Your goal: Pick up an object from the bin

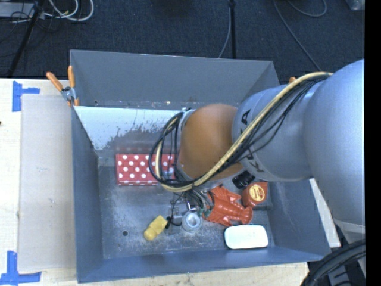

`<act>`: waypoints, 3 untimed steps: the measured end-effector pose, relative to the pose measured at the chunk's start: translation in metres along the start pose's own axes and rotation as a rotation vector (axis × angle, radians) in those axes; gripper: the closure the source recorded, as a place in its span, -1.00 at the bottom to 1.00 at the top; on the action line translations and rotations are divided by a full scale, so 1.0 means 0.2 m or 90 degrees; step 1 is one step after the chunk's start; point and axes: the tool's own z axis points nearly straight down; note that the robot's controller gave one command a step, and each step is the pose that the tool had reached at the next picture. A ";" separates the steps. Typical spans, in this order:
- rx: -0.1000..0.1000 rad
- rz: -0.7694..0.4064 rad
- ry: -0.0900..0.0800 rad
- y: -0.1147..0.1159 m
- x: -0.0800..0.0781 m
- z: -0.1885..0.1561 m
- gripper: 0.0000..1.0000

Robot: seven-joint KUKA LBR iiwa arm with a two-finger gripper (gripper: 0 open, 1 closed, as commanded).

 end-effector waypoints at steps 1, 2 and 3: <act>0.001 -0.081 0.004 -0.02 0.10 0.19 -1.00; 0.001 -0.109 0.004 -0.01 0.14 0.25 -1.00; 0.001 -0.172 0.004 0.02 0.13 0.24 -1.00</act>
Offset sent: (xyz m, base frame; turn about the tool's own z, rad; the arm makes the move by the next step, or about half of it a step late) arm -0.0354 0.0017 -0.0391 -0.4398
